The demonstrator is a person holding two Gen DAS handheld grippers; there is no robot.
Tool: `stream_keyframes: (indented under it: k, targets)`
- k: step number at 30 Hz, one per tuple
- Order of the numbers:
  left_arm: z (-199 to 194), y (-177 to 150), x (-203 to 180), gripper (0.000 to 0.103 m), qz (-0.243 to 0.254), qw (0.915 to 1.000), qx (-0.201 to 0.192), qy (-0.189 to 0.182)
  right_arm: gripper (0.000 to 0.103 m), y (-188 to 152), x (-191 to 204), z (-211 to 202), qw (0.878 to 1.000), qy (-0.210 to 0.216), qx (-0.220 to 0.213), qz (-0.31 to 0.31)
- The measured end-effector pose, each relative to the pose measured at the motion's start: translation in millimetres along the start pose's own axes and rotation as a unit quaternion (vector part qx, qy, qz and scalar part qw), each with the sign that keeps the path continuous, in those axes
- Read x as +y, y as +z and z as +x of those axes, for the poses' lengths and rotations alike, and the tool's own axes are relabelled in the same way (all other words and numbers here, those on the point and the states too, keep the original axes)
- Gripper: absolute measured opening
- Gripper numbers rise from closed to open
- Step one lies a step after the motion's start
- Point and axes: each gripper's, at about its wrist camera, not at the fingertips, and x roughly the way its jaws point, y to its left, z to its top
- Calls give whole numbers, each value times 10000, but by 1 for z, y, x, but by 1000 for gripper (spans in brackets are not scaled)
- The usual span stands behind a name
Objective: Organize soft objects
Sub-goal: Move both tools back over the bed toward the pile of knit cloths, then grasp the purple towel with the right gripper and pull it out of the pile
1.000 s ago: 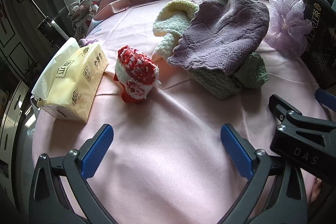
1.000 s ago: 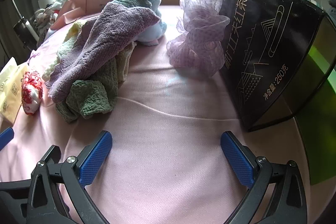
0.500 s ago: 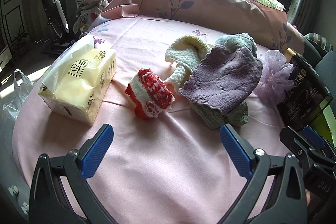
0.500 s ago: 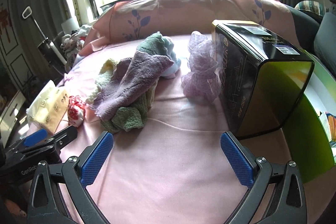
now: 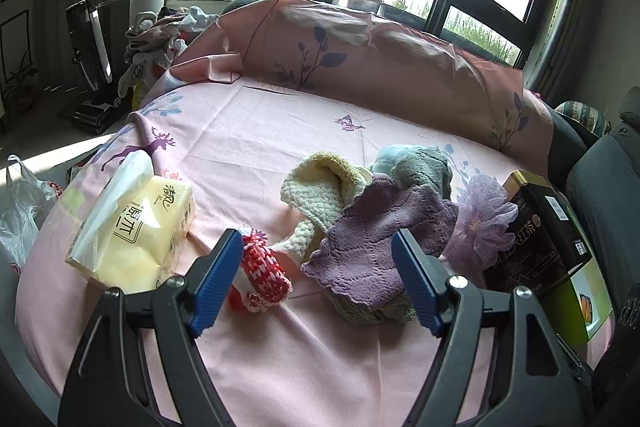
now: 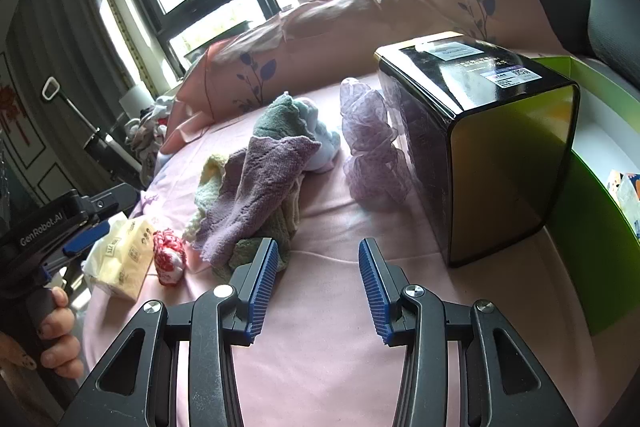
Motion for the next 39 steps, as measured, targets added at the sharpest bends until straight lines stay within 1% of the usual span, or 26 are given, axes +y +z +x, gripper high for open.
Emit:
stream_keyframes:
  k: [2,3,4,6,7,8,9,10,11,13,16,18,21,22,23,24,27,28,29,30,32,34,37,39]
  targets:
    - [10,-9,9,67,-154,9996,249,-7,45,-1,5,-1,9999,-40,-2,-132]
    - [13,-12,13,66,-219,9991,357,6,45,-1,8,-2,9998,-30,18,-204]
    - [14,-13,15,66,-273,9989,378,22,45,-1,12,-1,9996,-22,91,-274]
    - [11,-12,17,66,-233,9992,287,127,46,2,18,-1,9993,31,261,-266]
    - [9,-11,18,67,-176,9994,209,209,51,6,20,-2,9993,101,304,-195]
    - [7,-11,20,67,-143,9994,153,287,61,11,23,-5,9991,208,321,-160]
    - [7,-10,23,67,-164,9992,139,333,68,16,27,-9,9989,312,317,-175]
    - [8,-10,27,67,-239,9990,172,348,80,23,32,-13,9985,372,314,-234]
    - [10,-10,31,67,-336,9986,234,344,85,31,38,-17,9983,376,297,-318]
    - [13,-10,39,66,-480,9978,334,300,85,45,47,-20,9982,408,274,-355]
    - [16,-10,42,66,-470,9976,400,298,86,67,53,-1,9958,728,543,-148]
    - [16,-11,40,66,-424,9978,408,289,86,75,56,22,9958,612,683,-61]
    - [17,-12,38,66,-388,9979,442,281,85,78,63,65,9946,373,940,-233]
    - [18,-12,38,66,-357,9979,462,273,81,77,65,77,9941,252,1017,-275]
    - [19,-12,38,66,-333,9979,478,268,71,76,65,89,9936,127,1083,-296]
    - [19,-12,38,66,-324,9979,488,266,67,74,65,99,9928,22,1153,-312]
    - [20,-11,38,66,-327,9979,503,243,51,69,66,119,9912,-101,1255,-397]
    - [20,-11,38,66,-321,9979,507,250,33,67,66,122,9913,-123,1236,-440]
    - [21,-12,37,66,-309,9979,514,258,18,65,66,124,9913,-126,1210,-495]
    - [21,-12,37,66,-295,9978,527,262,15,64,66,123,9916,-109,1178,-530]
    - [21,-12,38,66,-284,9978,529,274,13,63,65,118,9926,-22,1091,-526]
    - [20,-12,38,66,-313,9977,516,296,12,67,67,106,9935,172,1005,-501]
    - [21,-13,39,67,-321,9976,525,327,12,74,65,81,9945,578,831,-258]
    - [22,-13,39,67,-328,9974,545,337,12,78,65,56,9960,647,554,-264]
